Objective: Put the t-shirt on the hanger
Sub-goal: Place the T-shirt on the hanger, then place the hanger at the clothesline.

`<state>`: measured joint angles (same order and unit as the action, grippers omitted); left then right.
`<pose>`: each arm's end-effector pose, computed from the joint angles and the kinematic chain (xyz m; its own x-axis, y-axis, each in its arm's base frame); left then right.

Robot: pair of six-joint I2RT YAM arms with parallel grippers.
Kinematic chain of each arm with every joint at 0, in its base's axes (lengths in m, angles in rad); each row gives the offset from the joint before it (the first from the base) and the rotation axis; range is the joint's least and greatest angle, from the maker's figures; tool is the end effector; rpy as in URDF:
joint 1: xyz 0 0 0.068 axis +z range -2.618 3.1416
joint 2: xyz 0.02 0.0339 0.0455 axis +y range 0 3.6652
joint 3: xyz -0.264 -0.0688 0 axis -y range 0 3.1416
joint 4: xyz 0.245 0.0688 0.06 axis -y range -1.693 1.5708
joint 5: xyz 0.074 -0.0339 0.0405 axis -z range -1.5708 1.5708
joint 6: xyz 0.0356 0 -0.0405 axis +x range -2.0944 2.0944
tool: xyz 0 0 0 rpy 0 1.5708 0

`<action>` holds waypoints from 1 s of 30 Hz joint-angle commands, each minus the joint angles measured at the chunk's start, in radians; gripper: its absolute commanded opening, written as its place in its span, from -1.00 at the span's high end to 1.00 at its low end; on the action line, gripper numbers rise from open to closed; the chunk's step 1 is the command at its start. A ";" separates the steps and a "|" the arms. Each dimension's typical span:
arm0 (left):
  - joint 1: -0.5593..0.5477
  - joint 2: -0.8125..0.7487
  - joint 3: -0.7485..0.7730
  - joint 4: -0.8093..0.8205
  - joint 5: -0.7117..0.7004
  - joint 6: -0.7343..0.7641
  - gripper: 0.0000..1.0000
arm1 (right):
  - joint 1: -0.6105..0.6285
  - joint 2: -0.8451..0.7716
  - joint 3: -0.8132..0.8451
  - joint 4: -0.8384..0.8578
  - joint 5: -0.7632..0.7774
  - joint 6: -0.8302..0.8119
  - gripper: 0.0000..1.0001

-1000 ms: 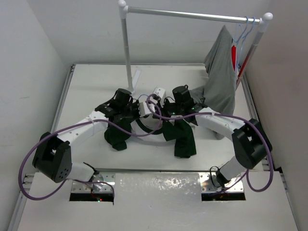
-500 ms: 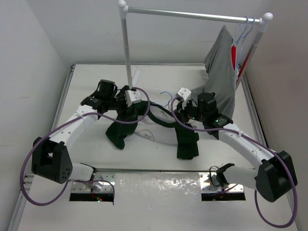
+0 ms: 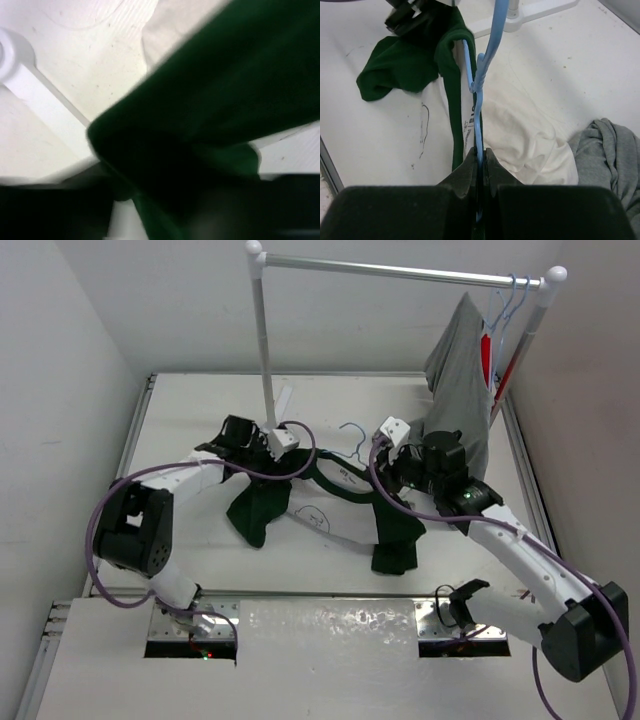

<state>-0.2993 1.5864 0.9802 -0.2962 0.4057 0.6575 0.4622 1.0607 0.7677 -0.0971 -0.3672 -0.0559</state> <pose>0.3072 -0.1095 0.2034 -0.2852 0.6757 -0.6798 0.8577 0.4964 0.1336 0.2111 0.1194 0.2898 -0.3000 -0.2077 -0.9311 -0.7313 0.6768 0.0846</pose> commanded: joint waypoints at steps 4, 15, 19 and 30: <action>0.093 -0.025 0.026 0.146 0.068 -0.107 1.00 | 0.001 -0.057 0.051 -0.061 0.028 -0.015 1.00; 0.157 -0.103 0.090 0.066 0.072 -0.093 -1.00 | 0.001 -0.096 0.244 -0.203 0.172 0.048 1.00; 0.169 -0.137 0.223 0.008 -0.112 -0.223 -1.00 | 0.000 -0.074 0.392 -0.305 0.345 0.091 1.00; 0.207 -0.350 0.333 -0.110 -0.078 -0.279 -1.00 | -0.026 0.284 1.130 -0.728 0.691 0.065 1.00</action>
<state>-0.0963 1.2789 1.2789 -0.3641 0.2764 0.4011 0.4526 1.2865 1.7866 -0.7315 0.1875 0.0143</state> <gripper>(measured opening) 0.998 0.009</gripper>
